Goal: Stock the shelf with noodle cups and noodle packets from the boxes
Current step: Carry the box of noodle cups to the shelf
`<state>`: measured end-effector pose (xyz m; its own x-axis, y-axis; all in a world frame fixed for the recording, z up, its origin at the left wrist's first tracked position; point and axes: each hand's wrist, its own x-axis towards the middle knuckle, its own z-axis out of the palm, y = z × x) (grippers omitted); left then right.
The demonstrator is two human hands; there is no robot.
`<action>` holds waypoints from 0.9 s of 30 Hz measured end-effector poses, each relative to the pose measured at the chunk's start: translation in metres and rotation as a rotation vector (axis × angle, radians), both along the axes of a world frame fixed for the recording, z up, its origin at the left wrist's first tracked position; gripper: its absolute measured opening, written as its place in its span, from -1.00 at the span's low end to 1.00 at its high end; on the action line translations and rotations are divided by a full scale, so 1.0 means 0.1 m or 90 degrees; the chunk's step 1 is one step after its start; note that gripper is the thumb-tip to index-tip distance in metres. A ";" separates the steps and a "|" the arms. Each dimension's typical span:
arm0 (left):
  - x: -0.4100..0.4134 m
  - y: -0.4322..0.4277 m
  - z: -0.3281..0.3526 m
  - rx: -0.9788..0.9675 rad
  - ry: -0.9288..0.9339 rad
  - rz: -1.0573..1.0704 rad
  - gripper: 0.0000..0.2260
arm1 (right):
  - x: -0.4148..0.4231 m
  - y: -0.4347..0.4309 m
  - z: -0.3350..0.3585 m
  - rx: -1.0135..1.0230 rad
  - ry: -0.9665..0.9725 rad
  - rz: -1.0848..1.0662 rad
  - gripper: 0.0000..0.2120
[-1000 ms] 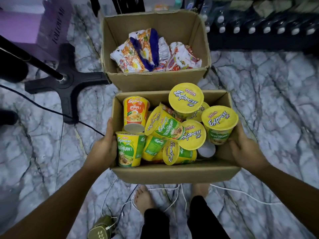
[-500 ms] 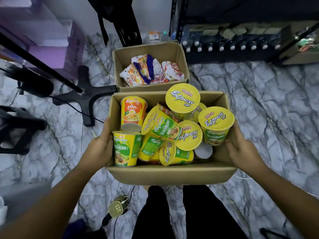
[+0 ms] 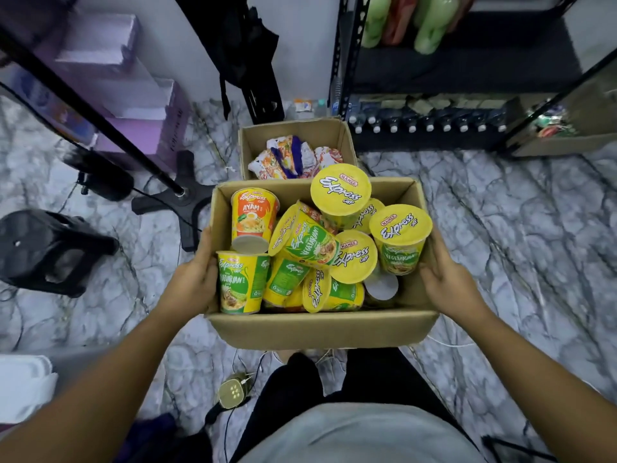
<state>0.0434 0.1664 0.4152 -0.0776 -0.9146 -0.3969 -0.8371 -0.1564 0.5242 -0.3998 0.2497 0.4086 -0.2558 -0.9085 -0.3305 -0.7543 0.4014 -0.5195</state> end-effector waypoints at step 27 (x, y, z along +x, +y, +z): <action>-2.26 -1.18 0.25 0.045 0.105 -0.551 -0.38 | -0.21 2.06 0.17 -0.041 -0.037 -0.535 -0.18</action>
<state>-0.1829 0.0481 0.4406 -0.7930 -0.4823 -0.3722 -0.5911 0.4611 0.6619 -0.4210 0.4558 0.4258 -0.8392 -0.4405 -0.3187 -0.1885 0.7855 -0.5894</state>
